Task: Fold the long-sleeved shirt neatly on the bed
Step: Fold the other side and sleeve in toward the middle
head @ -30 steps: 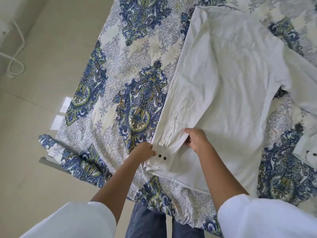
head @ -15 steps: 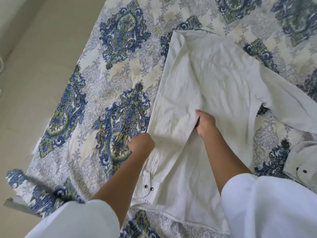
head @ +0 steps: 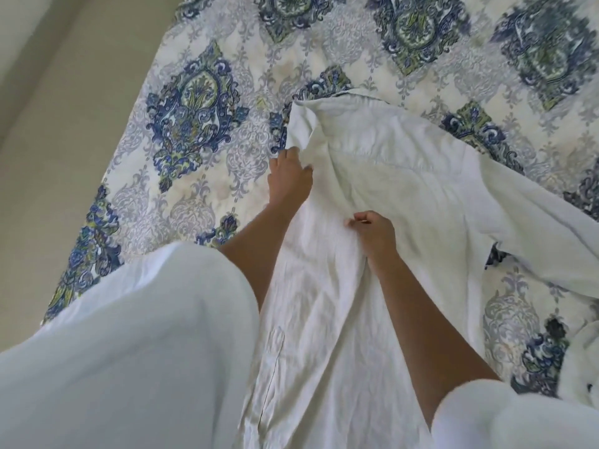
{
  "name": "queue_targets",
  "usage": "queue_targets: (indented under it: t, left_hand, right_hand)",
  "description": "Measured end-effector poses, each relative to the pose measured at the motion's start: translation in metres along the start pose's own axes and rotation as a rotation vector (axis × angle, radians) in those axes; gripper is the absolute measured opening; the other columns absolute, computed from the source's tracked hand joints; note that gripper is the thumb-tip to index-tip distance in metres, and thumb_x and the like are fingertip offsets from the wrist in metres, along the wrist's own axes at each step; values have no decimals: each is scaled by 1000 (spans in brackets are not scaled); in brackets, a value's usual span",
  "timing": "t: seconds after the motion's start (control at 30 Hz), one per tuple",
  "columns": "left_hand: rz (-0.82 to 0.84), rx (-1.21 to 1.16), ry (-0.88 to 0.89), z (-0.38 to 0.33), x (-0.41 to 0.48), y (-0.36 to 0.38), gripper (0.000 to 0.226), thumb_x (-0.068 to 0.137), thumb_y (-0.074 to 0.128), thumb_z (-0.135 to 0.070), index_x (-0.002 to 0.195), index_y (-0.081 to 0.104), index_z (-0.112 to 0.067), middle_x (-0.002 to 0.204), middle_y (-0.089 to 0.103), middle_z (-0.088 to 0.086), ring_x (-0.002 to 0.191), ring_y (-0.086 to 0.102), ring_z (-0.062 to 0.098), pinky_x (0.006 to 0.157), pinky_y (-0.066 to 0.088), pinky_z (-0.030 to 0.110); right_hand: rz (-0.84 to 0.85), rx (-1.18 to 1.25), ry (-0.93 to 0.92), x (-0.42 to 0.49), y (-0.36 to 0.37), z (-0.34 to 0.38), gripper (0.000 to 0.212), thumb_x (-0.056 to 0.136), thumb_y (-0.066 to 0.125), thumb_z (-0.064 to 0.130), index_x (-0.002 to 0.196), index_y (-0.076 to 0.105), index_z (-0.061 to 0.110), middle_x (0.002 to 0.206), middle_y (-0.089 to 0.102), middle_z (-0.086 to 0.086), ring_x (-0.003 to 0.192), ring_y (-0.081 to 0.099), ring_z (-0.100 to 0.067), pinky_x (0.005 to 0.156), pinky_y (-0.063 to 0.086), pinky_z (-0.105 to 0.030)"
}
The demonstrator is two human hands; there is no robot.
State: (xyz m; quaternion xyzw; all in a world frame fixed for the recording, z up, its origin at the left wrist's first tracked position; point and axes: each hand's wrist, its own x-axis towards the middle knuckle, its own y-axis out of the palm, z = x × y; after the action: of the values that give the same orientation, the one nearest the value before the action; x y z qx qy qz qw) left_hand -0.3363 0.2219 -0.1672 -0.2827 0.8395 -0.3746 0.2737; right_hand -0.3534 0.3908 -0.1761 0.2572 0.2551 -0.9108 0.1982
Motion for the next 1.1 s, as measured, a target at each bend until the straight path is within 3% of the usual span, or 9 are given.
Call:
queue_targets:
  t: [0.1,0.23,0.33,0.43,0.57,0.63,0.73,0.93,1.1]
  left_hand:
    - [51,-132,-126,-8,44,-1,20,88,56,-32,101,59,-16,115,61,10,117,47,30,100,38,43]
    - [151,-311,-99,-21,73,-8,10,86,62,-20,80,61,-12,73,56,1,71,52,16,75,42,30]
    - [188,-443,-177,-20,89,-14,6,84,61,-5,84,64,1,65,51,0,62,49,16,65,43,31]
    - [211,-684,-352,-4,97,-17,20,85,55,6,69,56,-6,66,52,7,59,51,20,60,47,37]
    - [341,-886,-339,5,97,-17,17,86,57,0,75,58,-13,70,59,4,64,53,18,60,48,29]
    - [367,-733,-267,-5,101,-16,6,83,67,-14,87,63,-12,81,58,6,70,54,19,65,48,29]
    - [226,-514,-233,-13,115,-17,17,86,59,-9,103,63,-8,71,52,-2,55,52,9,42,45,16]
    - [249,-719,-365,3,122,-22,36,83,43,18,66,54,-11,54,54,2,35,48,8,38,40,20]
    - [263,-671,-265,-5,127,-23,39,81,44,19,106,65,-3,74,55,3,54,51,11,51,44,21]
  right_hand:
    - [-1,-49,-37,10,7,2,11,83,63,16,81,61,6,66,52,2,66,50,-16,67,40,-30]
    - [57,-74,-23,15,10,7,39,85,63,29,56,40,18,50,36,6,45,32,-10,50,28,-24]
    - [132,-108,-27,18,6,12,40,86,63,25,58,38,15,50,32,5,44,28,-9,45,25,-20]
    - [197,-163,-7,21,-1,14,15,86,62,13,74,55,8,54,41,3,44,35,-8,40,30,-14]
    - [183,-225,-5,23,1,14,11,84,61,9,74,60,5,56,46,1,49,39,-11,51,34,-22]
    - [163,-264,-33,23,5,14,13,84,61,11,75,60,2,57,43,0,53,38,-15,54,33,-25]
    - [177,-267,-37,22,5,11,17,84,62,12,78,59,-3,61,45,-5,56,41,-17,54,32,-24]
    - [201,-255,25,22,-1,6,18,82,65,11,82,59,-6,67,51,-8,61,46,-19,60,38,-26]
    - [145,-341,23,20,-5,1,16,81,66,14,74,57,4,63,50,-4,59,45,-17,59,37,-27]
